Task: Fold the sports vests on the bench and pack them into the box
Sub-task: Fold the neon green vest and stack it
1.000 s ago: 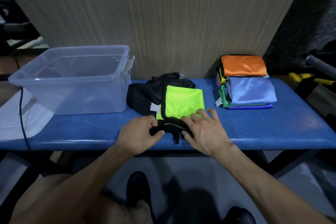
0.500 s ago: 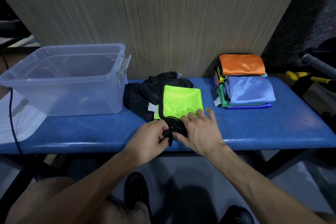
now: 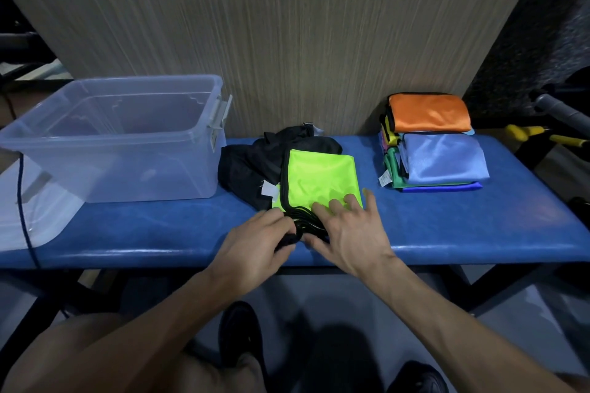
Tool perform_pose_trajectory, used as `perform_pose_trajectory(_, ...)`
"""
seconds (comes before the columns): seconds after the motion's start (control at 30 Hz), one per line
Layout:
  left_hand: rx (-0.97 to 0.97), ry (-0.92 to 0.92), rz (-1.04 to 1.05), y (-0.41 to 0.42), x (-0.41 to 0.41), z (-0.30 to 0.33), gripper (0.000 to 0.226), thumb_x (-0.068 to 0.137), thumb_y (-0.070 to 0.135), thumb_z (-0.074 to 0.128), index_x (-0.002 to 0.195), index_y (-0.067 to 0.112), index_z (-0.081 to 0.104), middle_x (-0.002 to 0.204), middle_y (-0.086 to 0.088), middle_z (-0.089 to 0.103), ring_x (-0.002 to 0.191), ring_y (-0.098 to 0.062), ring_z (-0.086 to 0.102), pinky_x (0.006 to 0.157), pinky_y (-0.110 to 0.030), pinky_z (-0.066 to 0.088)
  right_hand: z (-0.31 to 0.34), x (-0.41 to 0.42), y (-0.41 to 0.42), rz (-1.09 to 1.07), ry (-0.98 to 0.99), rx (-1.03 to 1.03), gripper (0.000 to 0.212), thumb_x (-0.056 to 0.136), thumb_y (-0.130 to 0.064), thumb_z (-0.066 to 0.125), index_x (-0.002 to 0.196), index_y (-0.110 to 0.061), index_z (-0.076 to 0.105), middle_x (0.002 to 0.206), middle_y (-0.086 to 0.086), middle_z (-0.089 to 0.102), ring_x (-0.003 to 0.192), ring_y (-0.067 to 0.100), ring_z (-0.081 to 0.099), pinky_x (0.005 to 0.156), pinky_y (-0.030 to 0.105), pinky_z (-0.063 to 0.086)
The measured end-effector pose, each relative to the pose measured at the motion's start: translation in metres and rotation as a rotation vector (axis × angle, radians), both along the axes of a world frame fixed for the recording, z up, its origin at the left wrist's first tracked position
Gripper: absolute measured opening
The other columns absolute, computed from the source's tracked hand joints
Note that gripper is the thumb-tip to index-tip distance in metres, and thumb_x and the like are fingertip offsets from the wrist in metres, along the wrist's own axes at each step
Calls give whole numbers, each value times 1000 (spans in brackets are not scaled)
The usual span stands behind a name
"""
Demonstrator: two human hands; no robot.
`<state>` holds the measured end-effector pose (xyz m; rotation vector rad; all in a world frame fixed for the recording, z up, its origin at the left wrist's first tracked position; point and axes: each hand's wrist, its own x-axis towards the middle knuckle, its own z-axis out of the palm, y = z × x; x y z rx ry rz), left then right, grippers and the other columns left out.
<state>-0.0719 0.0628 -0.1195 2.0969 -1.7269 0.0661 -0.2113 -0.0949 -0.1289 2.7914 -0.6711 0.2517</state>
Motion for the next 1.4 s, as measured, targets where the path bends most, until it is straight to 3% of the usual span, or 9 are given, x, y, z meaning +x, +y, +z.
perform_pose_trajectory(0.13,22,-153,-124,-2,12,10,23,85,30,78,99,20,62,105,8,54,96,-16,51,73,-31,48,-1,1,2,-18,43,-10,67,93,-74,32,137,-29,56,102,4,71,106,36,61,109,67,27)
perform_pose_trajectory(0.27,116,376,-56,3,14,21,18,87,30,78,93,27,61,86,14,62,78,-7,58,68,-22,49,2,0,4,-26,80,-13,66,92,-71,28,138,-30,53,108,4,70,113,37,59,113,69,20)
perform_pose_trajectory(0.33,107,449,-58,4,15,23,13,91,20,75,92,28,64,83,11,67,76,-10,63,66,-19,49,4,-1,5,-28,90,-13,67,93,-70,27,140,-29,51,110,5,69,115,37,58,115,69,18)
perform_pose_trajectory(0.57,176,332,-108,7,17,30,19,86,7,78,96,19,67,88,10,59,77,-8,58,67,-12,45,3,-1,5,-24,99,-3,65,94,-69,31,140,-28,51,112,6,69,115,37,58,115,69,17)
perform_pose_trajectory(0.7,212,176,-125,8,21,21,19,84,14,80,99,17,70,84,22,47,77,12,51,68,-7,37,3,0,5,-26,101,11,64,94,-69,30,139,-28,51,112,5,68,115,36,58,115,69,17)
perform_pose_trajectory(0.87,272,130,-100,11,18,15,15,90,30,74,89,19,64,92,13,49,76,-4,50,76,-40,51,4,-1,6,-25,91,8,63,94,-69,32,137,-28,53,110,5,68,113,36,59,114,69,17)
perform_pose_trajectory(1.03,238,166,-81,11,8,15,32,86,65,49,79,35,47,90,15,46,76,-6,53,71,-44,51,3,-2,6,-24,101,5,76,91,-75,19,142,-28,51,114,4,68,115,36,59,115,69,16)
perform_pose_trajectory(1.2,283,119,29,5,2,14,59,69,83,50,87,28,54,93,13,46,78,-7,51,72,-39,51,7,-3,7,-30,120,25,92,84,-78,-1,144,-28,47,117,5,66,120,37,55,116,69,11)
perform_pose_trajectory(1.4,169,-46,95,1,-18,6,23,94,42,56,93,19,55,97,4,49,81,-26,60,66,-41,49,6,-1,7,-30,139,9,91,84,-79,1,143,-27,49,115,5,67,119,38,56,116,69,11)
